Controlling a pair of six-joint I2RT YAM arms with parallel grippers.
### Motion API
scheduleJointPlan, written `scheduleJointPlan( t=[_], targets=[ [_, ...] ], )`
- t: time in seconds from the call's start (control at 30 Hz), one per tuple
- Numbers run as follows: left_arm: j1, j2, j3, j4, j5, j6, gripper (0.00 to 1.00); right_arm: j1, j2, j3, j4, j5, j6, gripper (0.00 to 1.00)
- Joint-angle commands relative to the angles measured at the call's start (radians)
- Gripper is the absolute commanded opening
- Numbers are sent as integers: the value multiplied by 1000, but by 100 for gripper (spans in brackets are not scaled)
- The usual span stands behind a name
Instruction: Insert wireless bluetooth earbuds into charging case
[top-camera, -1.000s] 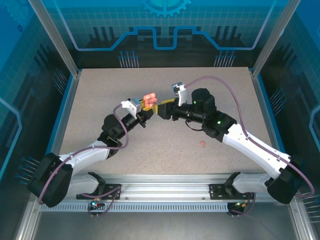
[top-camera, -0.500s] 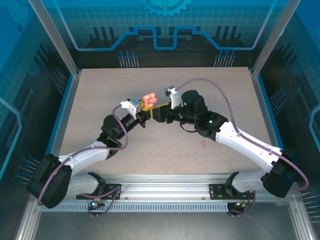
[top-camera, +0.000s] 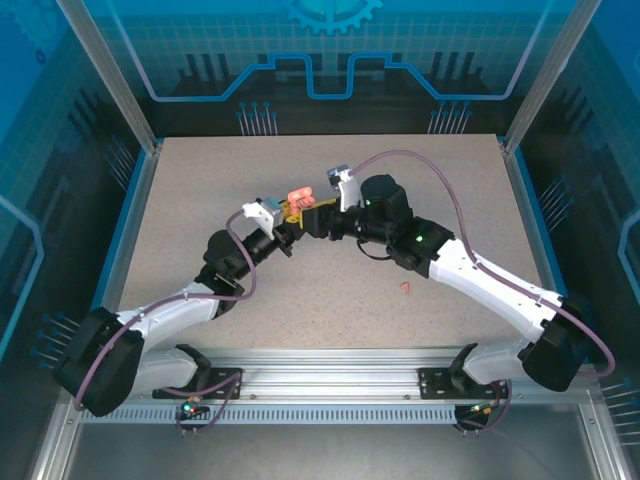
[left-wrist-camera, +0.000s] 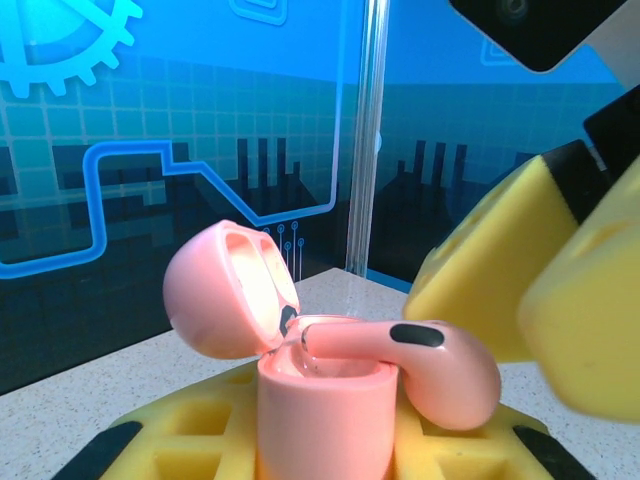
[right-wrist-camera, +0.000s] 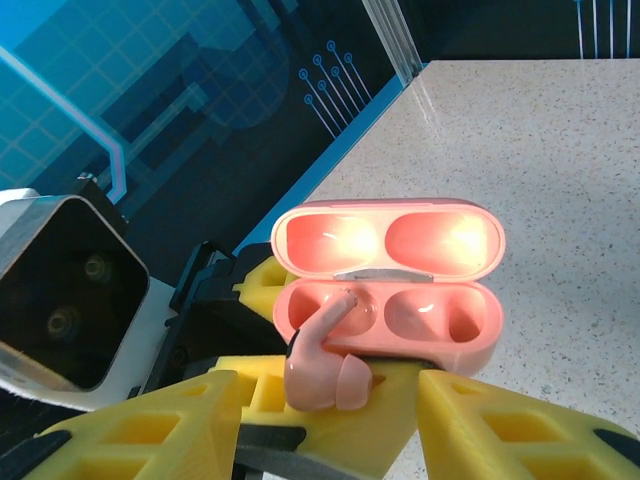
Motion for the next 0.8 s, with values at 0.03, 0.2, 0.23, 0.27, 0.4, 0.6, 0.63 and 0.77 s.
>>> scheduleJointPlan(
  t=[0.03, 0.2, 0.23, 0.27, 0.4, 0.6, 0.63, 0.77],
  targets=[
    [-12, 4, -1, 31, 0, 6, 0, 19, 23, 40, -12, 14, -7, 49],
    [-15, 8, -1, 27, -2, 9, 0, 21, 33, 51, -17, 26, -7, 46],
    [-16, 7, -1, 26, -2, 9, 0, 20, 33, 52, -18, 28, -6, 43],
    [-17, 7, 0, 26, -3, 11, 0, 20, 33, 52, -19, 30, -7, 40],
    [-17, 9, -4, 20, -13, 12, 0, 20, 25, 54, -27, 33, -8, 30],
    [-17, 20, -1, -2, -55, 9, 0, 16, -17, 42, -43, 39, -5, 27],
    [-18, 23, -1, -2, -65, 6, 0, 14, -32, 37, -47, 39, -2, 27],
    [-18, 39, -2, -6, -130, 7, 0, 0, -103, 2, -73, 48, 15, 27]
  ],
)
